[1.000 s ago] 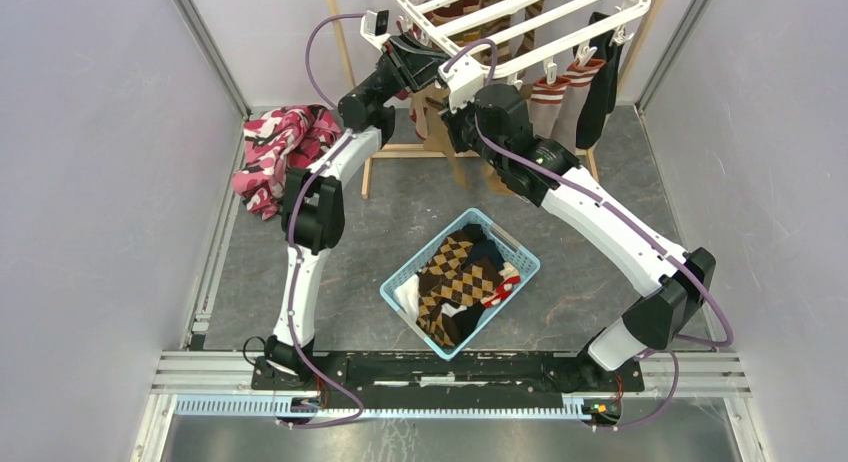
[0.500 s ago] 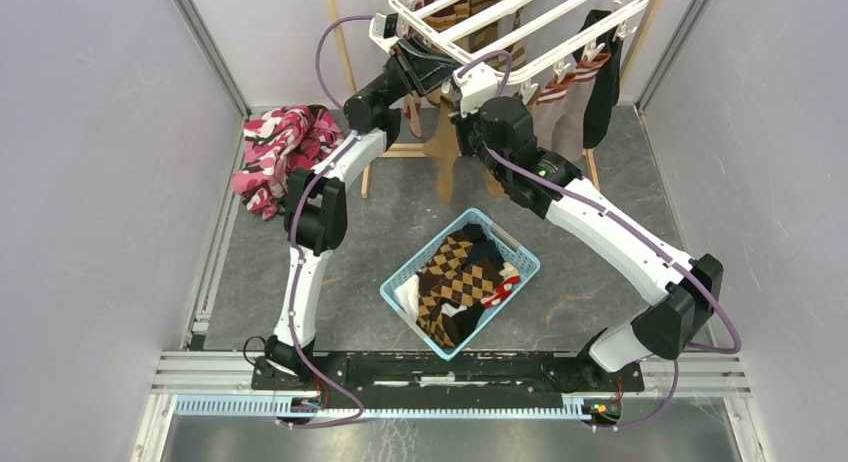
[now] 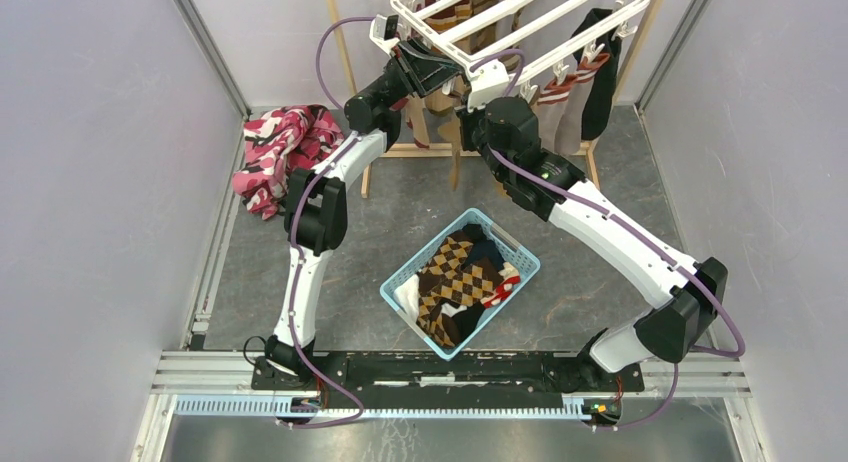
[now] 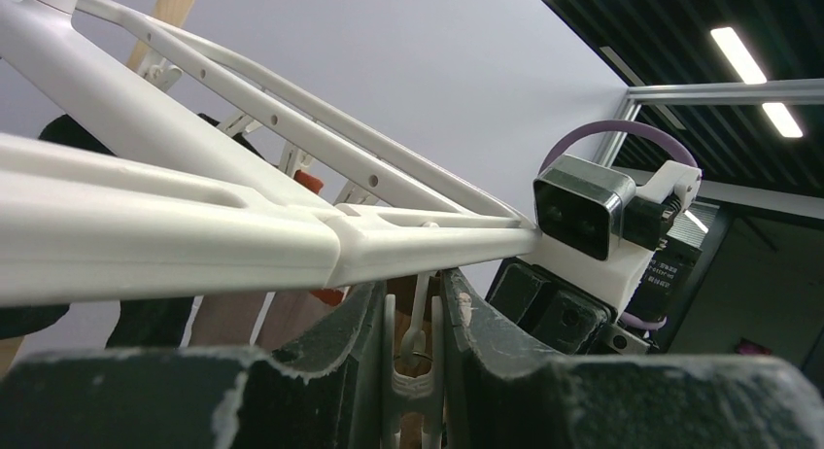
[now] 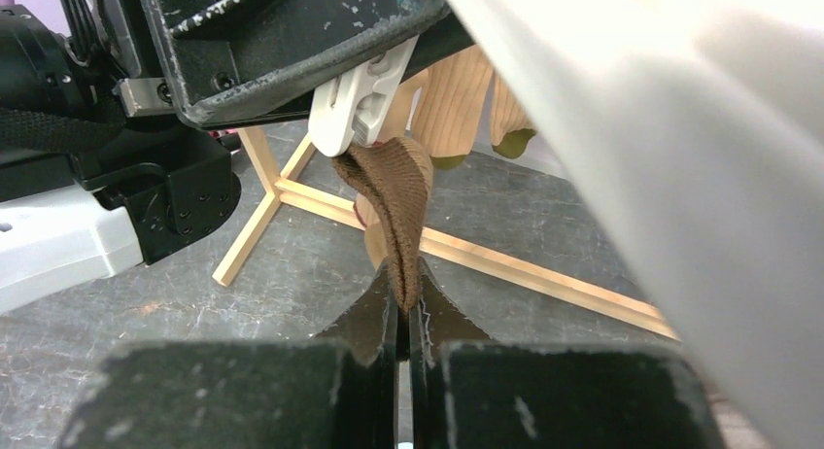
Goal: Clip the socks to the hanger
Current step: Clamp the sock onto the hanger.
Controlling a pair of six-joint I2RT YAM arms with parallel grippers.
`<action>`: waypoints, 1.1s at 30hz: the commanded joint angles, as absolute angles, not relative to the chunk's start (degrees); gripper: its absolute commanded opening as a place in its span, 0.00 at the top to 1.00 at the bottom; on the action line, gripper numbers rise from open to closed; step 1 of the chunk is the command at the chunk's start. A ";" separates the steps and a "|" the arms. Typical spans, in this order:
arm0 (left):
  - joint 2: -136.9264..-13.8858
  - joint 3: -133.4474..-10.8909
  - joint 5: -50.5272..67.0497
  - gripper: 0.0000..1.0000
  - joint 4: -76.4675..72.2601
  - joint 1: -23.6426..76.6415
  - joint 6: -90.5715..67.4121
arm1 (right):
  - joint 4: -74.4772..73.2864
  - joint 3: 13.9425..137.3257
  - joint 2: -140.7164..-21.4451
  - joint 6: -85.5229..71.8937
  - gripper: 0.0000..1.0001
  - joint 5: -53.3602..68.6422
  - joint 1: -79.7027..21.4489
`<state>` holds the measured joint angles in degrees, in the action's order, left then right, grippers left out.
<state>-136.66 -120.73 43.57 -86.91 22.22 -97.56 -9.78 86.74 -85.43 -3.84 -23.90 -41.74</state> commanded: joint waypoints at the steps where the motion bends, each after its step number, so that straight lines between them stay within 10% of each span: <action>1: -133.70 -120.76 43.47 0.87 -99.56 21.76 -95.63 | -7.52 86.94 -83.99 -5.81 1.00 -21.63 -41.52; 33: -133.11 -120.94 42.75 0.87 -99.53 21.71 -94.75 | -4.28 83.63 -82.89 -23.32 1.00 -2.35 -35.00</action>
